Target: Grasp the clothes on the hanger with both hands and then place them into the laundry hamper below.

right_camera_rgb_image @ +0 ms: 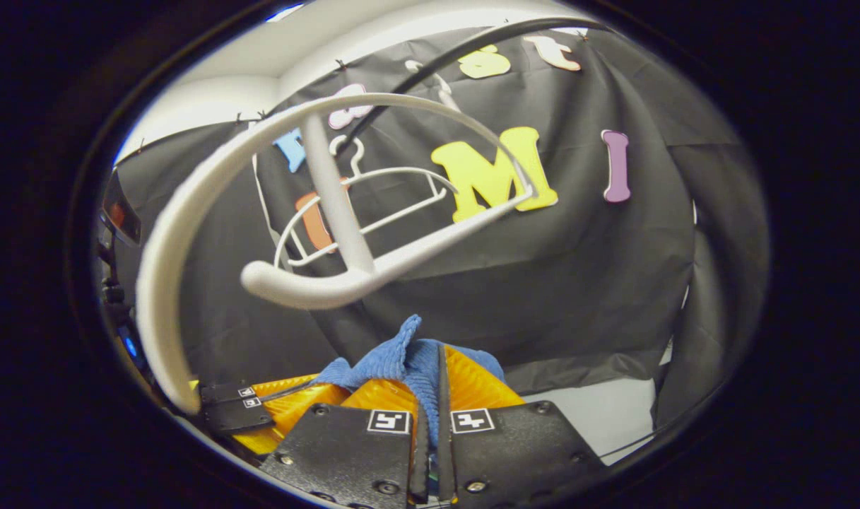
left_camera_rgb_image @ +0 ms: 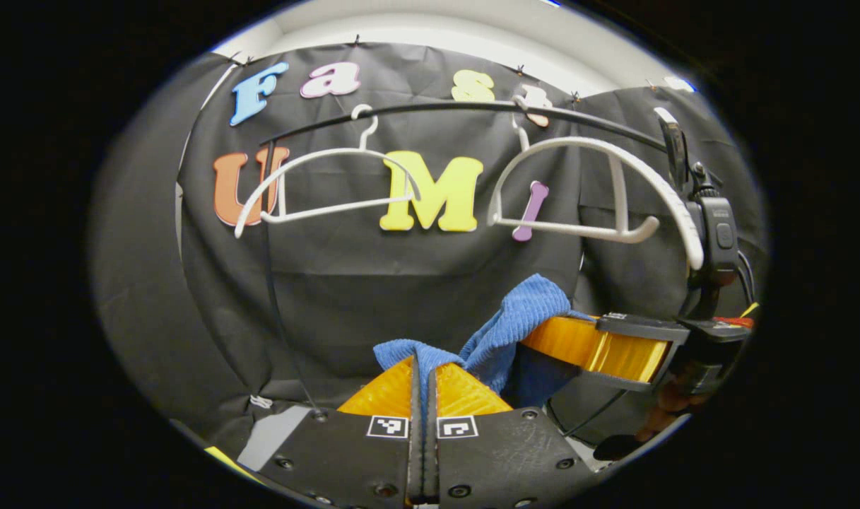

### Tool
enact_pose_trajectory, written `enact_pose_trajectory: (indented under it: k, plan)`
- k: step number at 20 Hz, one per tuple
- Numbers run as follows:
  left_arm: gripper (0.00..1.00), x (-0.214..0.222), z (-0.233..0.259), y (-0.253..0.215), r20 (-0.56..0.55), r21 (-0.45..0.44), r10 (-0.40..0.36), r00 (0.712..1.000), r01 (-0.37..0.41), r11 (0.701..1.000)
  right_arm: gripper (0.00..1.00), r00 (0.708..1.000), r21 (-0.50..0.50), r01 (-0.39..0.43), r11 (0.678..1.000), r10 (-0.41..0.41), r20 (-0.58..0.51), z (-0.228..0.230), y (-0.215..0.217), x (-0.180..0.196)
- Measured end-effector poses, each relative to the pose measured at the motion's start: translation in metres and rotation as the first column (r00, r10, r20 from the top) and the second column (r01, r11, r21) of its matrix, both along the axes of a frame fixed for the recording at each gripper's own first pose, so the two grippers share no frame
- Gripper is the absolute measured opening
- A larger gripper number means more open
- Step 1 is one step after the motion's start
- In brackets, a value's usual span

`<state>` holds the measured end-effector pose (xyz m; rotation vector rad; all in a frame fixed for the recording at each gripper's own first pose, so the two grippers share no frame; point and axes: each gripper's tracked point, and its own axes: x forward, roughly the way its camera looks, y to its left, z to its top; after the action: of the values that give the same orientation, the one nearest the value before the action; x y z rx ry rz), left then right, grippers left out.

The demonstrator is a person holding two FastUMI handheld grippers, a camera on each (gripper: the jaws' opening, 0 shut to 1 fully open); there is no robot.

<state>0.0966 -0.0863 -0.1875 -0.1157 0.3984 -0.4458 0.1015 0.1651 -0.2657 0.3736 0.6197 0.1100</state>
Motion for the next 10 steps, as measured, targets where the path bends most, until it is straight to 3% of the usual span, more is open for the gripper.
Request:
enact_pose_trajectory:
  k: [3, 6, 7, 8, 9, 10]
  plan:
    - [0.09, 0.011, 0.027, 0.001, 0.035, -0.064, 0.006, 0.999, -0.003, 0.998, 0.08, 0.998, 0.097, -0.015, 0.995, 0.008, 0.068, 0.023, 0.016, 0.007]
    - [0.1, 0.02, 0.034, 0.006, 0.066, -0.066, 0.019, 0.998, -0.015, 0.998, 0.08, 0.994, 0.114, -0.036, 0.993, 0.024, 0.104, 0.026, 0.028, 0.036]
    - [0.01, 0.022, 0.032, 0.008, 0.067, -0.059, 0.022, 0.998, -0.018, 0.998, 0.08, 0.994, 0.113, -0.034, 0.993, 0.021, 0.11, 0.021, 0.029, 0.041]
    - [0.0, 0.027, 0.021, 0.008, 0.058, -0.059, 0.027, 0.998, -0.024, 0.998, 0.08, 0.995, 0.098, -0.03, 0.995, 0.02, 0.099, 0.013, 0.03, 0.042]
    - [0.01, 0.028, 0.01, 0.008, 0.039, -0.068, 0.027, 0.999, -0.024, 0.997, 0.08, 0.996, 0.085, -0.022, 0.996, 0.014, 0.09, 0.0, 0.03, 0.044]
    - [0.11, 0.029, -0.004, 0.004, 0.008, -0.08, 0.026, 1.0, -0.025, 0.997, 0.08, 0.998, 0.057, -0.008, 0.998, 0.005, 0.061, -0.015, 0.027, 0.045]
